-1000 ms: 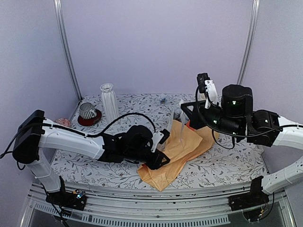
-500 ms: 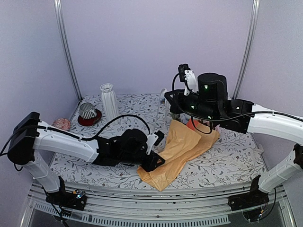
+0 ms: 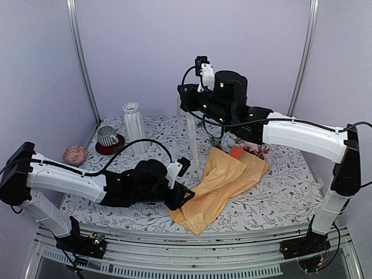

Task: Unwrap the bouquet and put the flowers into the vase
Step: Untie the half-tied ribbon from the folded wrapping paper.

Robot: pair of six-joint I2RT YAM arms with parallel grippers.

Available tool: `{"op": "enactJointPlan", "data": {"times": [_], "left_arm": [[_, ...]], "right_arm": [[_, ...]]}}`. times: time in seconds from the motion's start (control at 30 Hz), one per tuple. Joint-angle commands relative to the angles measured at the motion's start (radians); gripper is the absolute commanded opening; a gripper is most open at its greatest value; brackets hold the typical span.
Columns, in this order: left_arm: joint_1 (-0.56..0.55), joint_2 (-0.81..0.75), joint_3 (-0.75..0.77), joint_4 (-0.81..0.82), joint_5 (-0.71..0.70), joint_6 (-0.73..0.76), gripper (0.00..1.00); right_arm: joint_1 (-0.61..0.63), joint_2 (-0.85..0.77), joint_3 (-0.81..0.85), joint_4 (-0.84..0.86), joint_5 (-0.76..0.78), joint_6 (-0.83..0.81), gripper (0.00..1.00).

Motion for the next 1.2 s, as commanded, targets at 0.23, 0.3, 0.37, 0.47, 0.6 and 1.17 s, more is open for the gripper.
{"op": "enactJointPlan", "data": {"times": [0.23, 0.3, 0.37, 0.47, 0.6, 1.17], "left_arm": [[-0.019, -0.097, -0.074, 0.010, -0.058, -0.026, 0.38], [-0.020, -0.112, -0.082, 0.007, -0.066, -0.023, 0.38], [-0.020, -0.125, -0.083, 0.003, -0.075, -0.018, 0.38], [-0.020, -0.139, -0.072, -0.012, -0.095, -0.004, 0.39], [-0.018, -0.143, -0.051, -0.034, -0.119, 0.006, 0.39], [-0.027, -0.092, 0.075, -0.083, -0.058, 0.132, 0.86]], "right_arm": [[-0.065, 0.247, 0.348, -0.065, -0.086, -0.112, 0.89], [-0.068, 0.208, 0.330, -0.096, -0.085, -0.138, 0.89], [-0.068, 0.157, 0.289, -0.127, -0.076, -0.164, 0.89], [-0.068, 0.049, 0.200, -0.167, -0.072, -0.193, 0.89], [-0.068, -0.084, 0.050, -0.236, -0.057, -0.181, 0.90], [-0.069, -0.622, -0.641, -0.397, 0.102, 0.033, 0.94]]}}
